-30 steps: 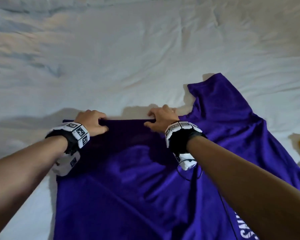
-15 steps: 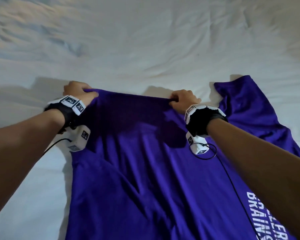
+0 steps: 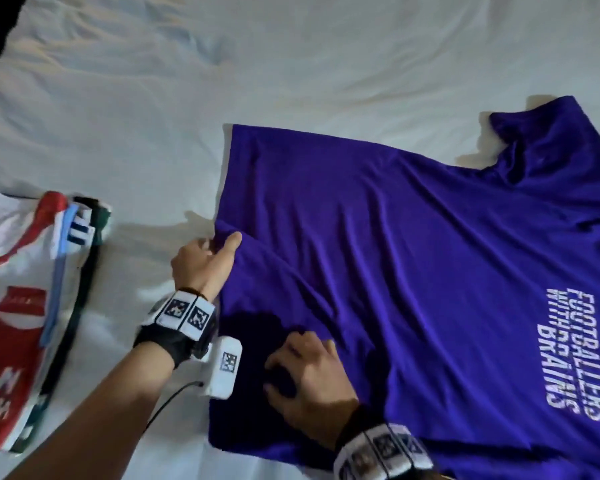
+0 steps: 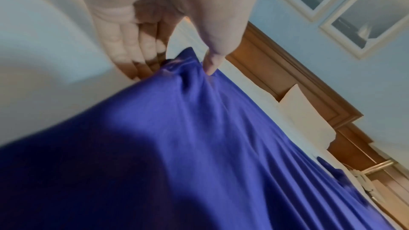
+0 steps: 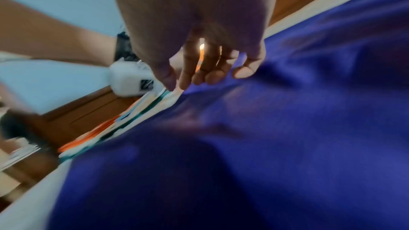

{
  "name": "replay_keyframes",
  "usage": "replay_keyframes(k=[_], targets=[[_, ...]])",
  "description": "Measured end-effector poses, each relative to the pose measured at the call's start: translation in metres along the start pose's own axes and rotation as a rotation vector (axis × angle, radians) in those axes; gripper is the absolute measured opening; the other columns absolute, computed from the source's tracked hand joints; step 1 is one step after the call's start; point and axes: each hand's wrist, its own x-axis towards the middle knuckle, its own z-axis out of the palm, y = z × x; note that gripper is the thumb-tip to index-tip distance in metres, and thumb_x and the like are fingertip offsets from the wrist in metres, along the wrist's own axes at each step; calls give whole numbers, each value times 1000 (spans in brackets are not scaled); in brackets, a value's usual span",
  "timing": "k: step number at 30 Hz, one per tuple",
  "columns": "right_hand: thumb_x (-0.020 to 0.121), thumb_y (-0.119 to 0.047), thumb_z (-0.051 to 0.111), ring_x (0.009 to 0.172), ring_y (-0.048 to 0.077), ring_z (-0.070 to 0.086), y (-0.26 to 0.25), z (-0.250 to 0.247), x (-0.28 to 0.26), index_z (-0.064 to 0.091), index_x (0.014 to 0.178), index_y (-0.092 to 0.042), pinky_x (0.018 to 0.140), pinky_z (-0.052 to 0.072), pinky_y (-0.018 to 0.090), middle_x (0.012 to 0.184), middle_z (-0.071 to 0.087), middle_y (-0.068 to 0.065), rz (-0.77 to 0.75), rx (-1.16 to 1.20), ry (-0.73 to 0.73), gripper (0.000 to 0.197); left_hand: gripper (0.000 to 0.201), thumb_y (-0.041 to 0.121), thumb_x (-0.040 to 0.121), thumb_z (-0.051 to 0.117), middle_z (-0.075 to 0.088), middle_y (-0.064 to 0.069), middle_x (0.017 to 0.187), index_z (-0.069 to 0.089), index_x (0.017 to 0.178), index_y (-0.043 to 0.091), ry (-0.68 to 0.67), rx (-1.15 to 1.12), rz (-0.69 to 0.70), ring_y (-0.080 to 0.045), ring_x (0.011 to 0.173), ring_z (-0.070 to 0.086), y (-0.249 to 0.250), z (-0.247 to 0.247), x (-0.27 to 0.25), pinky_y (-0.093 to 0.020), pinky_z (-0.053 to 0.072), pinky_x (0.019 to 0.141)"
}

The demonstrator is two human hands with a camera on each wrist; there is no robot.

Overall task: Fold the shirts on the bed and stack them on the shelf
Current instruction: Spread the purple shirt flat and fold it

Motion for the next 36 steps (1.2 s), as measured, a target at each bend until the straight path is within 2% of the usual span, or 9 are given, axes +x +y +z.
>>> replay_keyframes(k=[4, 9, 13, 16, 19, 25, 30, 34, 36], targets=[[43, -75, 61, 85, 19, 48, -32, 47, -50, 56, 115, -35, 73, 30, 37, 104, 53, -6, 51, -191, -283, 83, 55, 57, 78, 68, 64, -10, 71, 58, 59, 6, -146, -3, -153, -32, 83, 61, -43, -8, -52, -32, 43, 74], [58, -39, 62, 75, 15, 58, -41, 44, -46, 64, 96, -34, 59, 50, 26, 91, 56, -11, 77, -152, -53, 38, 30, 40, 60, 75, 72, -2, 67, 73, 70, 12, -265, -280, -100, -17, 68, 65, -77, -6, -80, -38, 53, 68], [64, -32, 50, 76, 14, 56, -58, 35, -49, 62, 89, -31, 58, 48, 22, 85, 58, -12, 48, -1, 28, 28, 21, 30, 76, 76, 72, 4, 73, 71, 77, 10, -234, -549, -30, -16, 76, 65, -82, -20, -91, -33, 51, 73], [68, -36, 51, 77, 9, 56, -64, 42, -69, 62, 91, -35, 61, 46, 23, 85, 60, -17, 38, -17, 10, 25, 53, 44, 59, 80, 75, -4, 102, 73, 104, 16, -363, -685, -112, -23, 99, 70, -103, -25, -99, -41, 52, 93], [74, -44, 51, 78, 9, 56, -58, 52, -85, 64, 92, -38, 61, 46, 24, 86, 60, -19, 57, -97, -25, 23, 80, 38, 44, 88, 73, -12, 108, 65, 116, 10, -468, -710, -224, -31, 100, 70, -122, -31, -110, -50, 52, 93], [69, -40, 52, 77, 16, 57, -51, 58, -99, 63, 91, -35, 64, 40, 29, 87, 58, -15, 95, -142, 13, 25, 19, 6, 72, 79, 75, -7, 80, 74, 91, 5, -399, -518, -160, -11, 64, 70, -138, -53, -123, -17, 51, 54], [83, -39, 51, 76, 14, 59, -65, 50, -97, 64, 91, -33, 61, 46, 30, 85, 62, -14, 136, -1, 93, 16, 50, 30, 53, 82, 74, -10, 94, 66, 95, 7, -340, -676, -27, -24, 90, 68, -155, -67, -118, -36, 51, 86], [88, -43, 50, 77, 15, 59, -67, 48, -104, 65, 90, -33, 61, 47, 34, 87, 62, -14, 152, 14, 76, 19, 29, 15, 76, 77, 74, -8, 95, 63, 100, 6, -330, -645, 0, -19, 89, 67, -166, -73, -130, -31, 50, 84], [89, -45, 49, 77, 15, 59, -64, 48, -108, 65, 89, -34, 60, 46, 34, 86, 61, -15, 142, -3, 63, 19, 24, 26, 74, 78, 75, -3, 88, 71, 93, 11, -316, -445, 10, -17, 84, 68, -176, -72, -133, -32, 51, 80]])
